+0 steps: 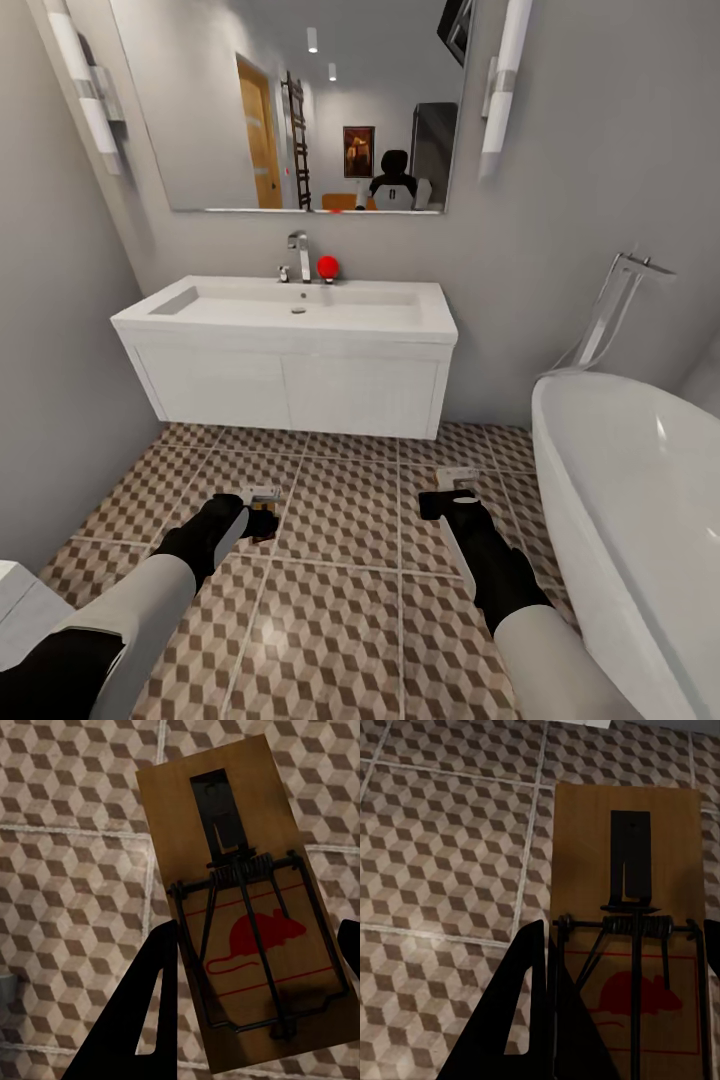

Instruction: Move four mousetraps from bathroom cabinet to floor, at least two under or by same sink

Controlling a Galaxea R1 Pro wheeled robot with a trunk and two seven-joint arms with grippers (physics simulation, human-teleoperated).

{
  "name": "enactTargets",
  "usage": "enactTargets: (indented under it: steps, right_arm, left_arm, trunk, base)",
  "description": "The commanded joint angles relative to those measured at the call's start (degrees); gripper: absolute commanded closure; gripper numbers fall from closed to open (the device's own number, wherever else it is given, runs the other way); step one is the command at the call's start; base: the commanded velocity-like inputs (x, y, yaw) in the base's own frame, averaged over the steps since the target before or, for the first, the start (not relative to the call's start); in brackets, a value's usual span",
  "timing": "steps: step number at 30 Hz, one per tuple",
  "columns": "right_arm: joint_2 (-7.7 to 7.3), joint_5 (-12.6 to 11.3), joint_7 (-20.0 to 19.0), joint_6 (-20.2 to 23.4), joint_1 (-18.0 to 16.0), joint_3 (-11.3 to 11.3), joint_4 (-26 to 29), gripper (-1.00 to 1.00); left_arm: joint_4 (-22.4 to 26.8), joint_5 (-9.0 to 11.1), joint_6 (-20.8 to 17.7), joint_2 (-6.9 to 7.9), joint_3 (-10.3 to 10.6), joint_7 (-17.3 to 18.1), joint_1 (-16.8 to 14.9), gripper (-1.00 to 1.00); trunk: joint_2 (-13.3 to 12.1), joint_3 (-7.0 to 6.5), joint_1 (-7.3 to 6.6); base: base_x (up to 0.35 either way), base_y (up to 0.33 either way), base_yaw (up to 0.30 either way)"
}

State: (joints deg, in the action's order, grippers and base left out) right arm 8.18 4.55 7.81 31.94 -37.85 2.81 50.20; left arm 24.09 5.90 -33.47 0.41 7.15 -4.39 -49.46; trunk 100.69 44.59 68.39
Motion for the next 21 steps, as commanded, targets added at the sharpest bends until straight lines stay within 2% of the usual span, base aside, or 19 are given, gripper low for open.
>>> enactTargets:
  steps: [1, 12, 21]
  right_arm:
    - [0.00, 0.37, 0.02, 0.40, -0.03, 0.09, 0.07, 1.00]
    - [0.00, 0.37, 0.02, 0.40, -0.03, 0.09, 0.07, 1.00]
    - [-0.02, 0.37, 0.02, 0.40, -0.03, 0.09, 0.07, 1.00]
  left_arm:
    - [0.11, 0.51, -0.28, 0.05, 0.41, -0.53, -0.02, 1.00]
    - [0.12, 0.51, -0.28, 0.01, 0.43, -0.53, -0.02, 1.00]
    - [1.09, 0.43, -0.27, -1.48, 0.47, -0.53, -0.02, 1.00]
  trunk:
    - [0.44, 0.24, 0.22]
    - [4.85, 2.21, 2.64]
    - [8.46, 3.83, 4.61]
  base:
    - [0.000, 0.000, 0.000]
    - [0.000, 0.000, 0.000]
    - [0.000, 0.000, 0.000]
